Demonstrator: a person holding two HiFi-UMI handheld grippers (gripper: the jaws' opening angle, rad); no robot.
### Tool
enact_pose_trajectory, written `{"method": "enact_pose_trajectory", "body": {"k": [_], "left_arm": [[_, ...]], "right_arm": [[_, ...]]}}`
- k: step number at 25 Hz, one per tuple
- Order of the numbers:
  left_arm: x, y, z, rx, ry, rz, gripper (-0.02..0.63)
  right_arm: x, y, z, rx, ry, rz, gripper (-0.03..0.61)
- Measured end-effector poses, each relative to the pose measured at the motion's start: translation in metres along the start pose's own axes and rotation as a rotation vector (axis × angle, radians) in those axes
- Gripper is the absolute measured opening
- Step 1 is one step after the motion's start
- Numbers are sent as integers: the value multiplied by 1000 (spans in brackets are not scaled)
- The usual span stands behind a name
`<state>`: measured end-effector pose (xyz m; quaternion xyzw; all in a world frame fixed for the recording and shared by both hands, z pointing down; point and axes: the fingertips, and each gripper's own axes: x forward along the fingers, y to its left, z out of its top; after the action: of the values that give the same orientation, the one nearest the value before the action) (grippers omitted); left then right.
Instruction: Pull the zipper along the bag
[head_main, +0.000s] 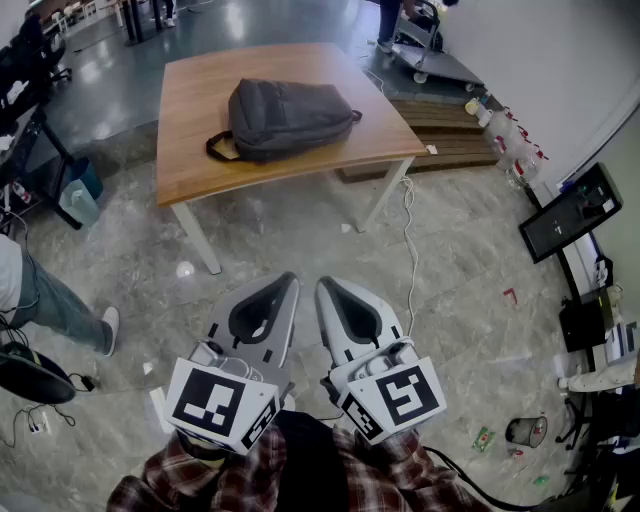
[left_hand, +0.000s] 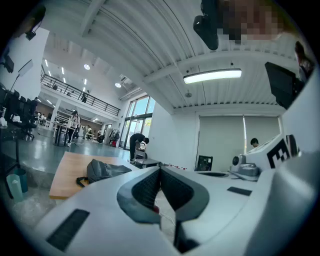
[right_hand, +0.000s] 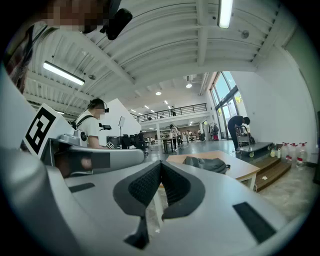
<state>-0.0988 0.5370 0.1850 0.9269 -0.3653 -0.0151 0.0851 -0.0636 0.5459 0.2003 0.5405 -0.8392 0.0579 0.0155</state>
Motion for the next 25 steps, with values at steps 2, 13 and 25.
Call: {"method": "enact_pose_trajectory", "body": {"k": [2, 13, 25], "left_arm": [[20, 16, -1, -3, 3, 1, 11], [129, 130, 39, 11, -28, -40, 11], [206, 232, 36, -15, 22, -25, 11]], "right_arm": [[20, -14, -1, 0, 2, -4, 9], [167, -73, 29, -30, -10, -27, 11], [276, -129, 21, 16, 27, -69, 11]]}}
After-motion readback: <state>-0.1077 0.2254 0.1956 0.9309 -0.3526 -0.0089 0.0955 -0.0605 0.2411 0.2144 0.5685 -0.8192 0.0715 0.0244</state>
